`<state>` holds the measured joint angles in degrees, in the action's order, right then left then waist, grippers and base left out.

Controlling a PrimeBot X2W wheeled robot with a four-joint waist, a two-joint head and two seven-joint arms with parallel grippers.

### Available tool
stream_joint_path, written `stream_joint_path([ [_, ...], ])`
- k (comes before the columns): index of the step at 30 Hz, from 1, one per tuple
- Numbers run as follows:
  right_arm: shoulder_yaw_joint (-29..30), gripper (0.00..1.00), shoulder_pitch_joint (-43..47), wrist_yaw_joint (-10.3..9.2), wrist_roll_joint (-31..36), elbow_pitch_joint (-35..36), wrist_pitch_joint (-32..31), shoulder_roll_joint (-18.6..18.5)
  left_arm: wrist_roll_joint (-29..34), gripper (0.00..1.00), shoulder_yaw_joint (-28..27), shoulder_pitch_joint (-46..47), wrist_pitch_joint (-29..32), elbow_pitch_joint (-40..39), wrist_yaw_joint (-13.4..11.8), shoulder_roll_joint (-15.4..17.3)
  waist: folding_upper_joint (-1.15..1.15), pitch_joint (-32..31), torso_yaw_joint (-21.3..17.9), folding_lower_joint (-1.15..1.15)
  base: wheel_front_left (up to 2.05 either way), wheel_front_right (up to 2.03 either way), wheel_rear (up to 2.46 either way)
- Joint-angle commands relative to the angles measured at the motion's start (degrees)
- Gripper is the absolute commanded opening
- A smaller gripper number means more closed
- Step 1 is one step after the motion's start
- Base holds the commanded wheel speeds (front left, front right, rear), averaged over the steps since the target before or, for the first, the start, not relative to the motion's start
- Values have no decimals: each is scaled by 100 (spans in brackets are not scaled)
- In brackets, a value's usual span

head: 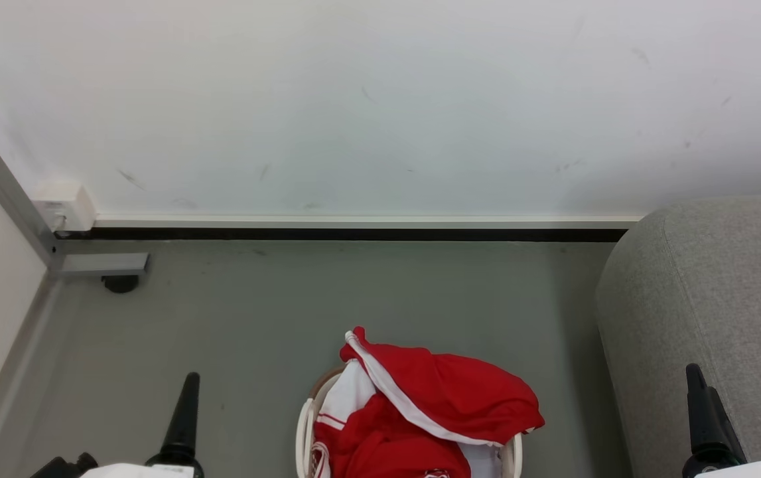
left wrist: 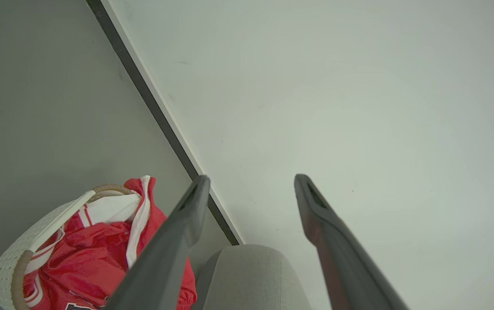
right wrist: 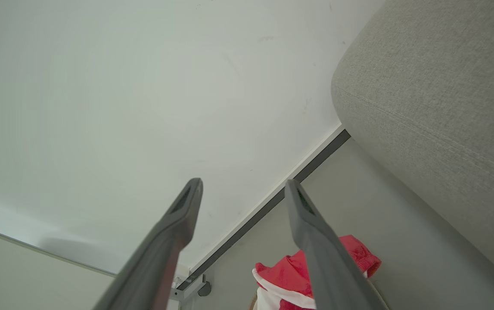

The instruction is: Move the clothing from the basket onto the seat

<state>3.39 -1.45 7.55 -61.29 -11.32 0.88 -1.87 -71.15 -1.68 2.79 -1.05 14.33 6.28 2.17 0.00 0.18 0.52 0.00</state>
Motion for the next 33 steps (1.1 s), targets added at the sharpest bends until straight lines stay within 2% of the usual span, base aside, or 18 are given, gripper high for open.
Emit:
stream_joint_path([
  [1, -16, 100, -26, -3, 180, 101, 50, -55, 166, 100, 9, 25, -33, -104, -11, 46, 0, -1, 2, 0, 0, 0, 0],
  [33, -94, 100, 315, -6, 2596, 198, 656, -88, 2466, 100, 280, -137, -635, -46, 64, 69, 0, -154, 104, 0, 0, 0, 0],
])
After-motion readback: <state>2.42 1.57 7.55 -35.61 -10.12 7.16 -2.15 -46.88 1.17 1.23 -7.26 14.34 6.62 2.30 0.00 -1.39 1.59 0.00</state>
